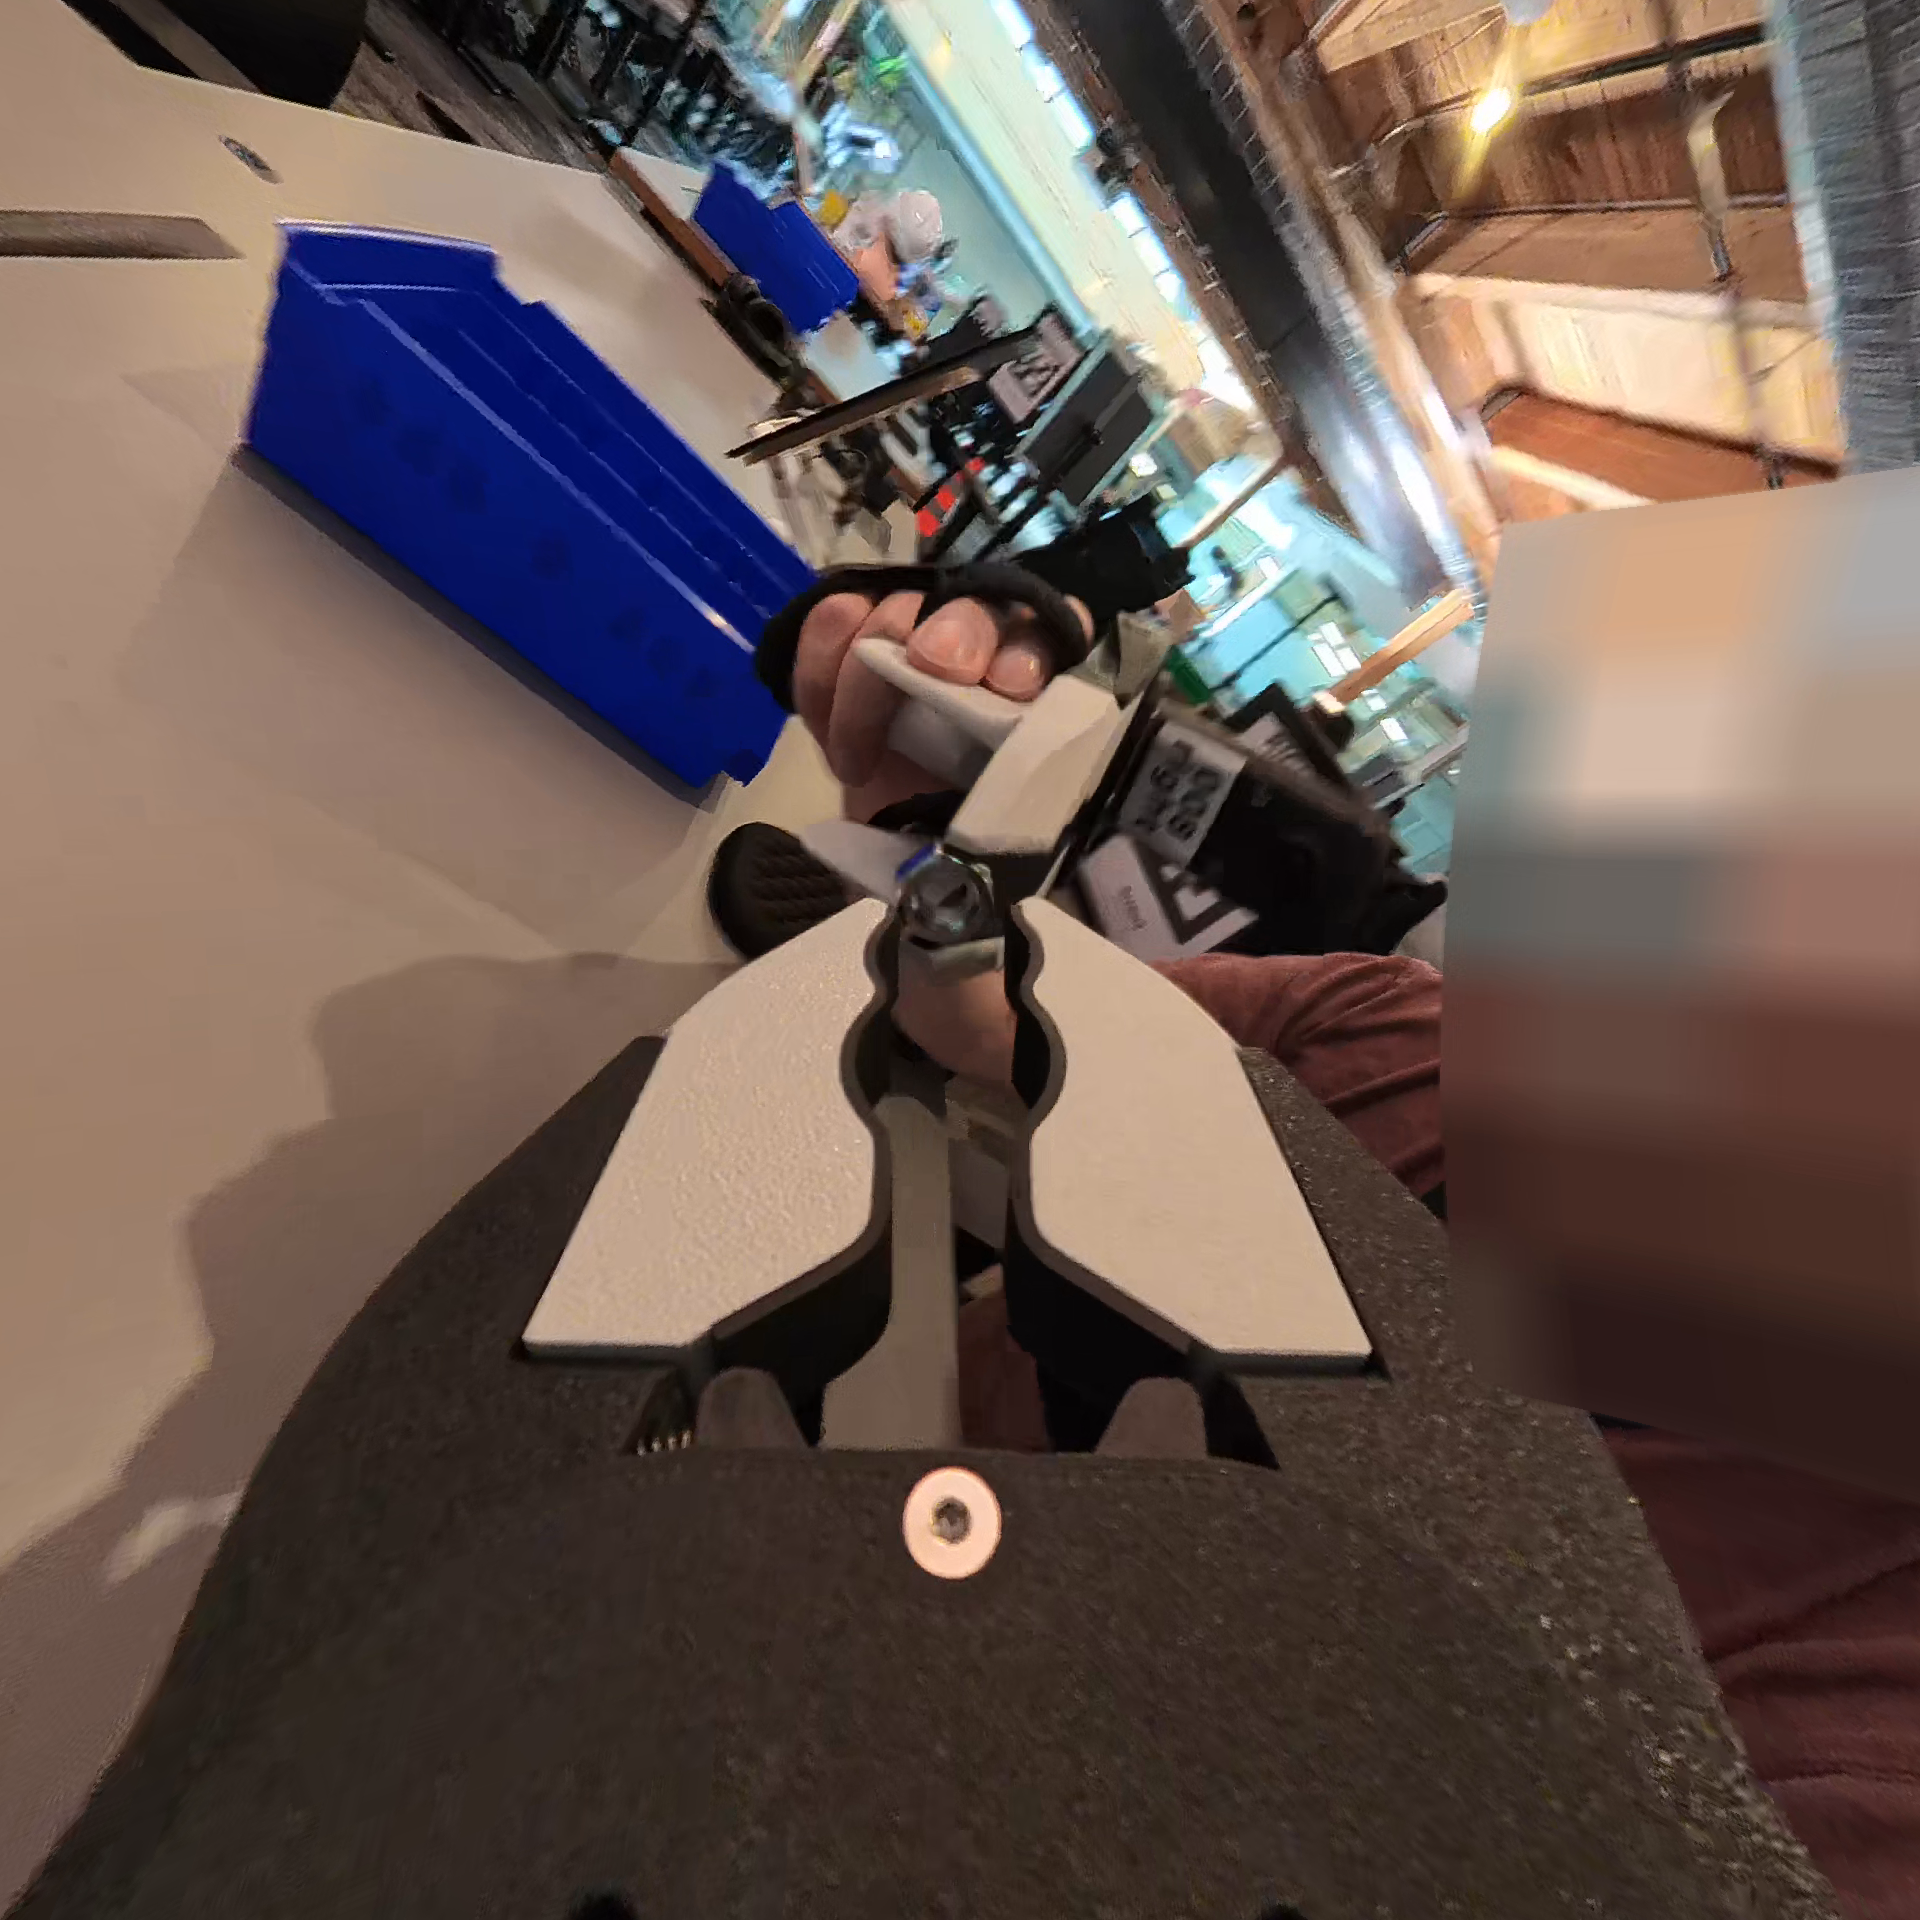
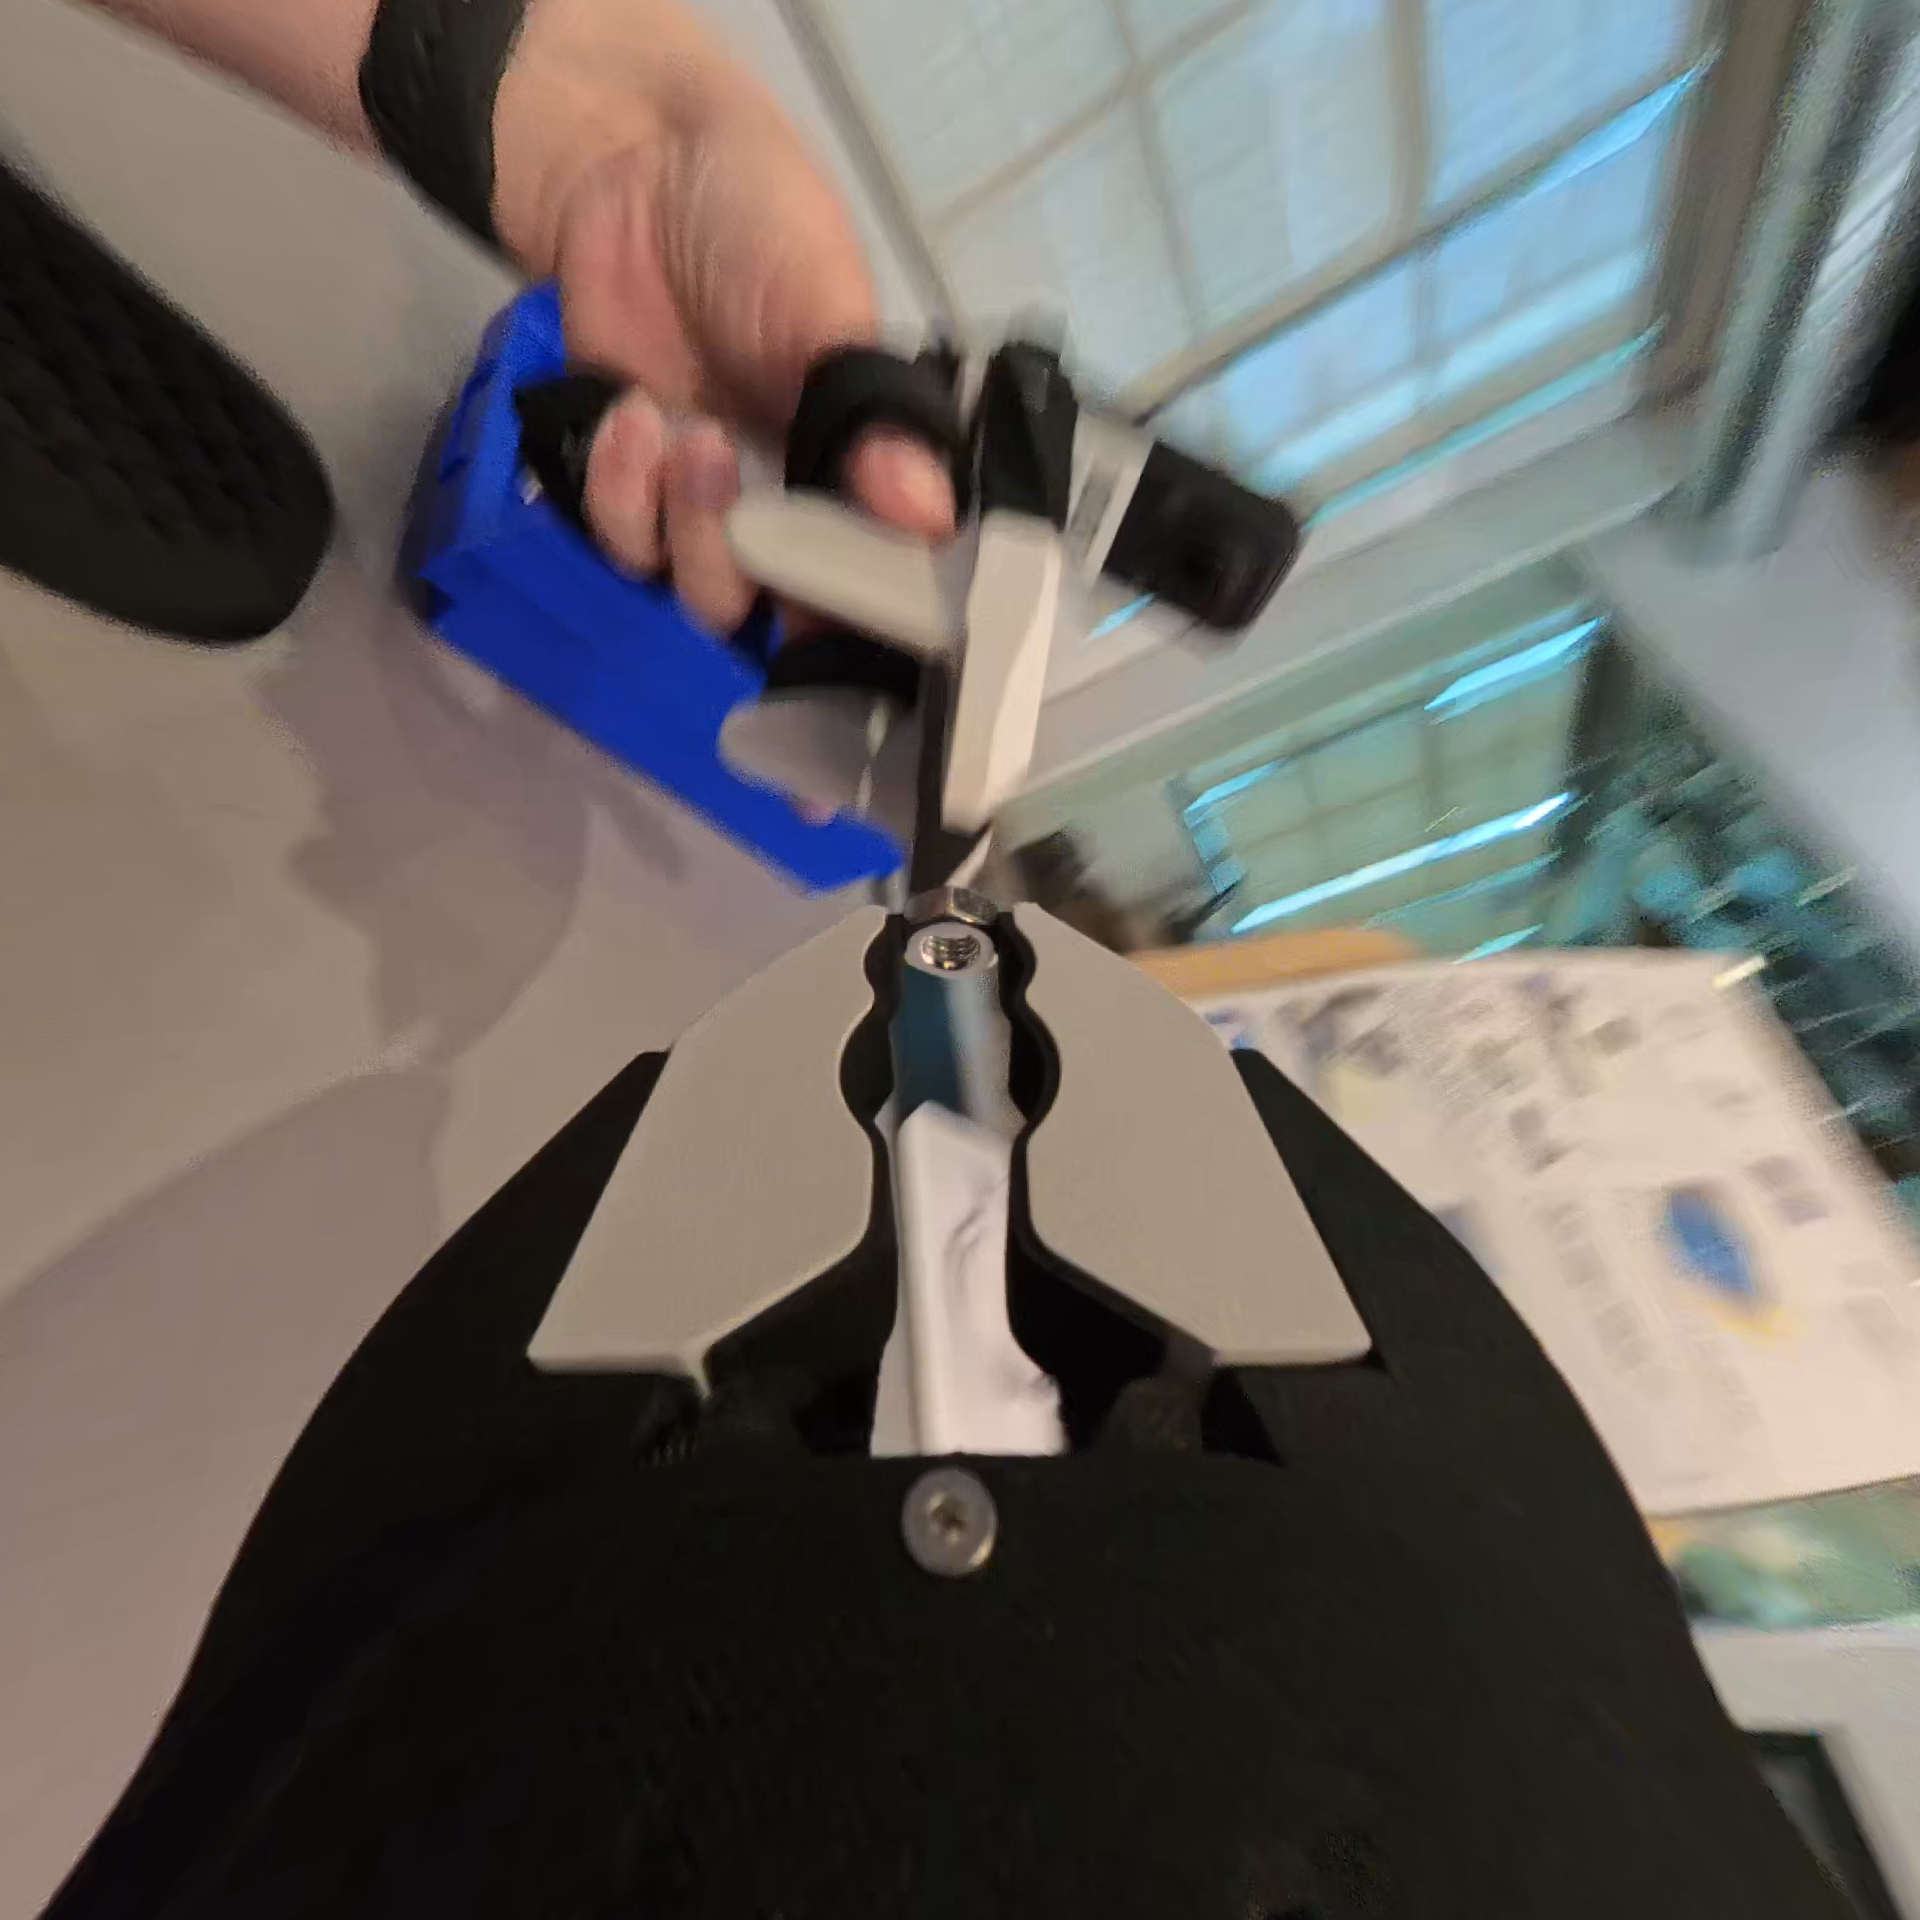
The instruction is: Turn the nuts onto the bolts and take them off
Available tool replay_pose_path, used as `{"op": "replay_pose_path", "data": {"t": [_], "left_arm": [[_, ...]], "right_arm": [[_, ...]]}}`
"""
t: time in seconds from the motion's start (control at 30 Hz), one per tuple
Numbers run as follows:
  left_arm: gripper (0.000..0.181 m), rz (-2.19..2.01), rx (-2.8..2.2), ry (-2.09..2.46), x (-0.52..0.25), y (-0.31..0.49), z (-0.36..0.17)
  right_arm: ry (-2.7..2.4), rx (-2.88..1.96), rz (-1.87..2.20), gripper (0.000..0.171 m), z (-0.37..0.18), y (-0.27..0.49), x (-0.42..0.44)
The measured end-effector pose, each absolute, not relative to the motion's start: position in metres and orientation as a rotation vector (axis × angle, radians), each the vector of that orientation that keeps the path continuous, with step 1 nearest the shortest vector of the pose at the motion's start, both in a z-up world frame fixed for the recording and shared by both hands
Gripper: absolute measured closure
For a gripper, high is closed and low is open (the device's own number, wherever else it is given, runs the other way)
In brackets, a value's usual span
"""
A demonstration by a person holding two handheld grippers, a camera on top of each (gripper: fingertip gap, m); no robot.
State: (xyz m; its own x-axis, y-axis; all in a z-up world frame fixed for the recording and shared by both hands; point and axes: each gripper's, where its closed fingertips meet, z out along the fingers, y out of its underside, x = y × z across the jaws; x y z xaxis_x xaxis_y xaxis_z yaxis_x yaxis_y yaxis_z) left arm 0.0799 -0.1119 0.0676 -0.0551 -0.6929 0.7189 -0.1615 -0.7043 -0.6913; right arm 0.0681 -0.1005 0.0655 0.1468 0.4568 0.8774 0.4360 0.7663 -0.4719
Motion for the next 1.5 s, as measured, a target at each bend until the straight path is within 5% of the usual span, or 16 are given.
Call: {"op": "replay_pose_path", "data": {"t": [0.03,0.2,0.37,0.57,0.8,1.5], "left_arm": [[0.162,-1.727,-1.858,0.924,0.074,-0.107,0.064],[0.163,-0.972,-1.995,0.873,-0.023,-0.040,0.064],[0.163,-0.105,-2.305,0.789,-0.177,0.035,0.037],[0.165,0.007,-2.594,0.812,-0.235,0.063,-0.030],[0.170,0.304,-2.321,1.637,-0.255,0.092,-0.092],[0.166,0.299,-2.107,2.312,-0.252,0.108,-0.146]], "right_arm": [[-1.519,-0.913,0.036,0.153,0.051,-0.086,0.075],[-1.532,-1.840,-0.053,0.153,-0.066,0.007,0.167],[-1.431,-2.286,-0.025,0.153,-0.131,0.021,0.215],[-1.277,-2.493,0.024,0.153,-0.146,0.020,0.223],[-1.264,-2.564,0.061,0.153,-0.158,0.018,0.227],[-1.118,-2.465,0.080,0.137,-0.137,0.039,0.228]]}}
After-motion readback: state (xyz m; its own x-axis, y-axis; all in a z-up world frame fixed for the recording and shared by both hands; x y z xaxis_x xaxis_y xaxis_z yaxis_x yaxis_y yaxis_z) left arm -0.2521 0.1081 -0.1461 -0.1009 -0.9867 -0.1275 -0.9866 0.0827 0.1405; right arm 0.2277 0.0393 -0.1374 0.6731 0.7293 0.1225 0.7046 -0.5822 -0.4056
